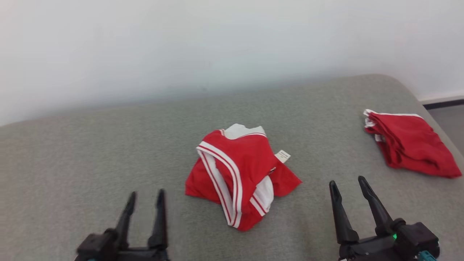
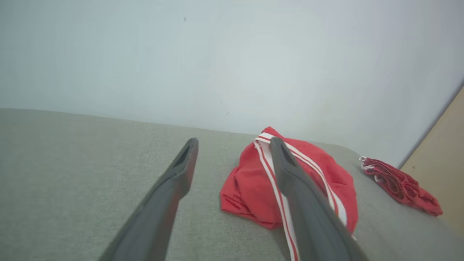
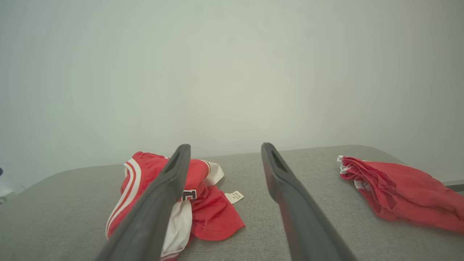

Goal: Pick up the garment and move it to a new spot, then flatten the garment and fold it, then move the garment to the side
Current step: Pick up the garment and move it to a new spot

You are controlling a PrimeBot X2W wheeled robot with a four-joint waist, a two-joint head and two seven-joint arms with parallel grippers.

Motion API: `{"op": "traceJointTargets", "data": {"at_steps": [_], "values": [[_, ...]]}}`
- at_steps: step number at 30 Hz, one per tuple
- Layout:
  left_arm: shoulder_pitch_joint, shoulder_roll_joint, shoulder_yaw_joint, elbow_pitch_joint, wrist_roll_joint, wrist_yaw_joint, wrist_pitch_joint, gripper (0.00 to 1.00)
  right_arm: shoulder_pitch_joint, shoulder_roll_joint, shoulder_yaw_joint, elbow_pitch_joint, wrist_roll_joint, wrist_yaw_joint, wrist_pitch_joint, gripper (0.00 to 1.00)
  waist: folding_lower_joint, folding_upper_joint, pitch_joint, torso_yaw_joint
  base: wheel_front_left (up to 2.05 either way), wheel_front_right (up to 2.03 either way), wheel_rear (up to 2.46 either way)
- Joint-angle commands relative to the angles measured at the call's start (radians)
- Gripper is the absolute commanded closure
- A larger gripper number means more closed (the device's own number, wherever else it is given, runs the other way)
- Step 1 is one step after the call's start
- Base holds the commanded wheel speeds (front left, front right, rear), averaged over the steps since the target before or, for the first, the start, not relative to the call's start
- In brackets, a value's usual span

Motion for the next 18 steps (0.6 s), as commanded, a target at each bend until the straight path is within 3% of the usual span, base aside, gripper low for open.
{"op": "traceJointTargets", "data": {"at_steps": [1, 6, 9, 16, 18], "values": [[0.029, -0.003, 0.029, -0.024, 0.011, 0.005, -0.005, 0.0, 0.016, -0.003, -0.01, 0.009, -0.006, -0.003, 0.0, 0.0, 0.0, 0.0, -0.015, 0.047, 0.0, 0.0, 0.0], [0.147, -0.022, 0.159, -0.105, 0.092, -0.007, -0.005, 0.0, 0.035, -0.001, -0.042, 0.038, 0.004, -0.003, -0.013, 0.0, 0.0, 0.0, -0.031, 0.086, 0.0, 0.0, 0.0], [0.21, -0.036, 0.242, -0.141, 0.155, -0.037, -0.006, 0.0, 0.048, -0.009, -0.065, 0.066, -0.01, -0.003, -0.032, 0.0, 0.0, 0.0, -0.041, 0.11, 0.0, 0.0, 0.0], [0.279, -0.065, 0.335, -0.11, 0.216, -0.106, -0.006, 0.0, 0.076, -0.001, -0.096, 0.111, -0.034, -0.003, -0.056, 0.0, 0.0, 0.0, -0.049, 0.135, 0.0, 0.0, 0.0], [0.284, -0.067, 0.342, -0.098, 0.231, -0.107, -0.006, 0.0, 0.078, 0.0, -0.097, 0.12, -0.033, -0.003, -0.057, 0.0, 0.0, 0.0, -0.049, 0.136, 0.0, 0.0, 0.0]]}}
